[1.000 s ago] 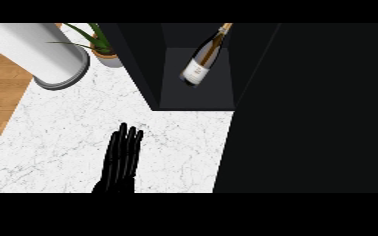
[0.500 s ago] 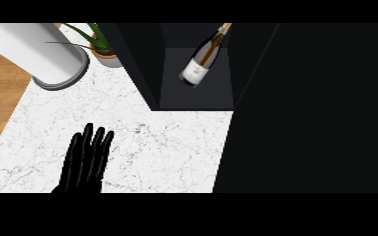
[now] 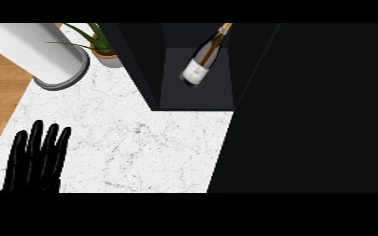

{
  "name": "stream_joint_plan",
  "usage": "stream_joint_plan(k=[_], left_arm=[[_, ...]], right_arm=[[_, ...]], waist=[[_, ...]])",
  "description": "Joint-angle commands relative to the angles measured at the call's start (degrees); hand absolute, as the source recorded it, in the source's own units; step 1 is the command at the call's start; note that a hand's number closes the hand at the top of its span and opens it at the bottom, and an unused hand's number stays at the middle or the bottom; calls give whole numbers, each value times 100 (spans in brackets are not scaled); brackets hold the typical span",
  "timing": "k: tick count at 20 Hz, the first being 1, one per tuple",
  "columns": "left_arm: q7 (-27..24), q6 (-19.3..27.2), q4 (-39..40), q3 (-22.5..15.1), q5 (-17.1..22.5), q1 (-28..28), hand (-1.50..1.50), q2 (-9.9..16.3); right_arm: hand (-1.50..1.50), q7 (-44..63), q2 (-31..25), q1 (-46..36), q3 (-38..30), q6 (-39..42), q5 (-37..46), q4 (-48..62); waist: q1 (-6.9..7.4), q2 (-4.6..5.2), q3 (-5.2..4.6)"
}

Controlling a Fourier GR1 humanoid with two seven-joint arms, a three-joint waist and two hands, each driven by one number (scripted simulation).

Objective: Pick up the wine, place it into the cabinet and close the cabinet

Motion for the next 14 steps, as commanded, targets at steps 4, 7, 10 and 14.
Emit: stream_joint_plan(k=[4, 7, 10, 14], left_arm=[[62, -930, 116, 1173, 751, 400, -150, 491], [247, -1125, 32, 1595, 1006, 576, -150, 706], [79, -1194, 189, 1624, 826, 678, -150, 537], [313, -1593, 201, 2037, 1162, 665, -150, 806]], right_arm=[[150, 167, 16, -180, 1451, -304, 552, -472], [150, 321, 16, -179, 2047, -589, 893, -640], [150, 206, 14, -158, 2515, -862, 1349, -568], [150, 186, 5, -660, 2631, -1562, 1248, -308]], waist=[[15, -2, -7], [0, -15, -7], [-26, -20, -5], [11, -17, -11]])
